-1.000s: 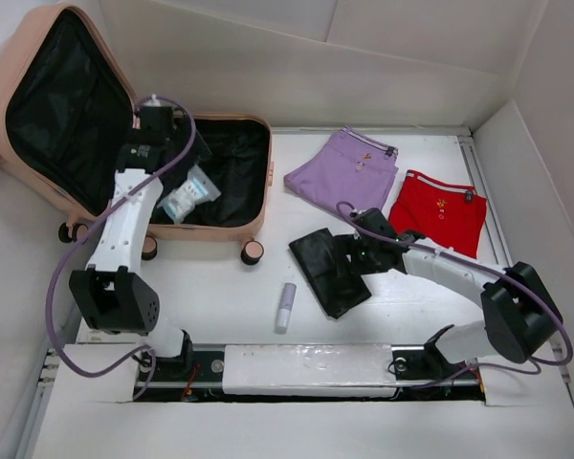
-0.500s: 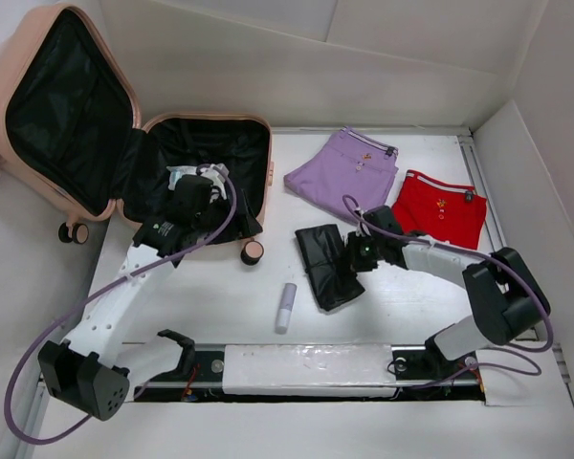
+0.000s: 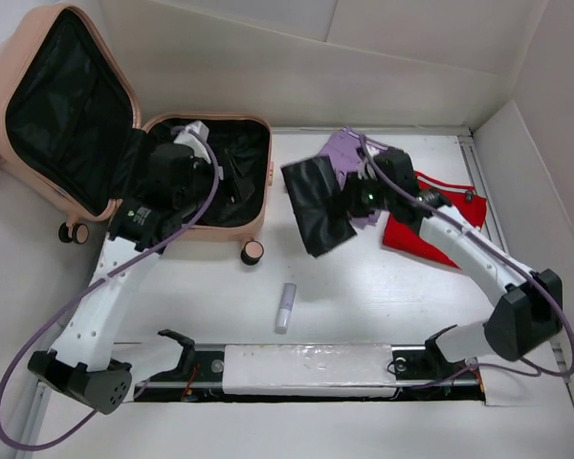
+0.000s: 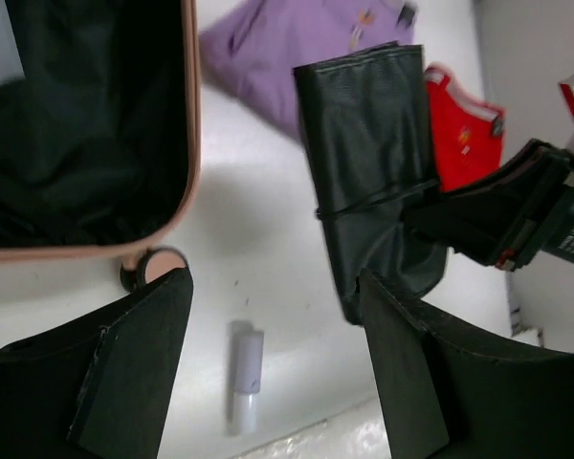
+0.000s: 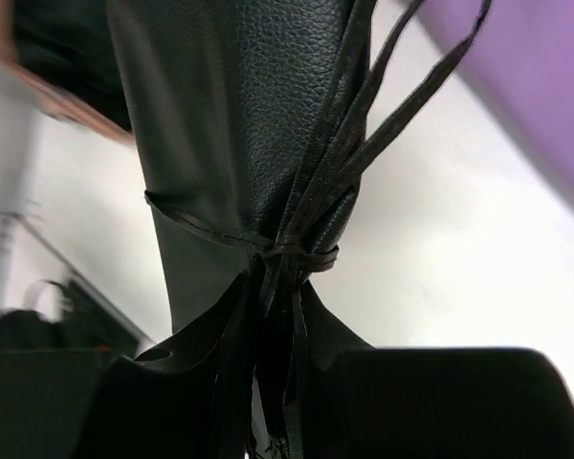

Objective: Pack the luggage

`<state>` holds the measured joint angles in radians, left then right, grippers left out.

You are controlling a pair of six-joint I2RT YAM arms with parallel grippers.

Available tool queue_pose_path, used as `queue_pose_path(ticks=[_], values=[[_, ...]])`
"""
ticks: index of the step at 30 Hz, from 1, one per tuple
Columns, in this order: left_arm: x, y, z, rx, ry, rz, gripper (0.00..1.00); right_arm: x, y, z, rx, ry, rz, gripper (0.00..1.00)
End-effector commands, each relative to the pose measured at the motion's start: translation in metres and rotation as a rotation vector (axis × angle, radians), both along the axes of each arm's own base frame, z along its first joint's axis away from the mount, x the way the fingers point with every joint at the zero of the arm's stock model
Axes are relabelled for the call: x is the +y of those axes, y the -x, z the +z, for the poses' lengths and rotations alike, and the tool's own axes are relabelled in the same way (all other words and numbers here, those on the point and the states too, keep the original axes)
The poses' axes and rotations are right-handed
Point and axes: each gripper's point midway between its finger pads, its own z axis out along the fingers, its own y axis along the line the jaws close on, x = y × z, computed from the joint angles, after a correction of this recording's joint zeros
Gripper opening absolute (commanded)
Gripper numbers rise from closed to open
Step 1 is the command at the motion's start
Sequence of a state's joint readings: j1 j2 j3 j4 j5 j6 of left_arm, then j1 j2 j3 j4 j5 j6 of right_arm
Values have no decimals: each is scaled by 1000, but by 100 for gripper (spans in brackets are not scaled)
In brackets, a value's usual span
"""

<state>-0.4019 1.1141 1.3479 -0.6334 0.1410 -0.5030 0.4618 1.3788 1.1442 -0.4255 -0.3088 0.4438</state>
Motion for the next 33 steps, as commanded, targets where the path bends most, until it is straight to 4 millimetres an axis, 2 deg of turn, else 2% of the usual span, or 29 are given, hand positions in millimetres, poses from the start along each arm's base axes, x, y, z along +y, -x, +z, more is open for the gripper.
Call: queue_pose_path(ticks=[1, 2, 3, 4, 5, 6, 7, 8, 9, 10, 11, 12, 13, 14, 15, 16, 17, 18, 19, 20, 21, 22, 23, 24, 25, 27, 28, 29, 33], values=[[12, -3, 51, -114, 32, 73, 66, 61, -30, 52, -86, -147, 87, 0], [15, -3, 66, -141, 46, 91, 66, 82, -33, 59, -78, -183, 100, 0], [18, 0, 73, -155, 48, 101, 66, 102, -46, 96, -143, -244, 115, 0], [18, 0, 78, -166, 53, 101, 66, 126, -67, 82, -120, -257, 109, 3], [21, 3, 77, -164, 48, 109, 66, 143, -75, 86, -92, -294, 91, 14], [24, 4, 75, -160, 31, 114, 66, 167, -78, 95, -103, -327, 118, 33], [24, 4, 74, -163, 24, 111, 66, 183, -93, 137, -183, -385, 104, 51], [26, 7, 74, -159, 22, 110, 67, 196, -108, 104, -107, -351, 88, 79], [24, 7, 61, -136, -4, 91, 69, 205, -112, 116, -99, -388, 104, 88], [22, 8, 51, -113, -8, 78, 70, 206, -113, 121, -100, -399, 101, 88], [22, 11, 45, -104, -17, 63, 71, 202, -108, 128, -106, -403, 102, 93], [22, 15, 38, -93, -17, 55, 71, 190, -115, 133, -130, -401, 58, 95], [20, 15, 22, -67, -23, 45, 71, 169, -124, 133, -147, -380, 3, 97], [20, 18, 16, -67, -29, 29, 71, 154, -125, 111, -112, -351, -24, 97], [18, 19, 5, -51, -38, 14, 71, 133, -119, 129, -158, -346, -32, 95], [11, 22, -18, 2, -35, -25, 71, 107, -120, 98, -114, -295, -65, 93], [8, 25, -32, 25, -43, -56, 71, 90, -117, 91, -119, -267, -88, 92], [5, 28, -46, 53, -48, -82, 71, 68, -101, 108, -155, -257, -103, 89], [-3, 35, -60, 87, -36, -126, 71, 52, -94, 100, -171, -212, -111, 87], [-4, 40, -87, 136, -54, -135, 71, 32, -89, 91, -169, -174, -144, 85], [-16, 49, -101, 154, -88, -181, 71, 13, -75, 54, -117, -100, -176, 84], [-23, 56, -115, 185, -116, -192, 71, -4, -56, 64, -152, -82, -180, 84], [-30, 57, -123, 187, -149, -194, 71, -19, -47, 56, -146, -62, -201, 84], [-39, 64, -129, 204, -164, -219, 73, -32, -30, 27, -92, -24, -219, 84], [-61, 77, -139, 226, -201, -285, 73, -41, -12, 35, -117, -24, -211, 83], [-68, 85, -147, 241, -275, -262, 76, -56, 6, 28, -111, -4, -227, 83], [-76, 96, -160, 269, -321, -289, 76, -68, 14, 15, -95, 23, -256, 83], [-79, 98, -166, 283, -336, -289, 77, -72, 25, 21, -112, 13, -257, 83], [-84, 113, -201, 379, -381, -317, 76, -90, 36, 10, -95, 22, -296, 83]])
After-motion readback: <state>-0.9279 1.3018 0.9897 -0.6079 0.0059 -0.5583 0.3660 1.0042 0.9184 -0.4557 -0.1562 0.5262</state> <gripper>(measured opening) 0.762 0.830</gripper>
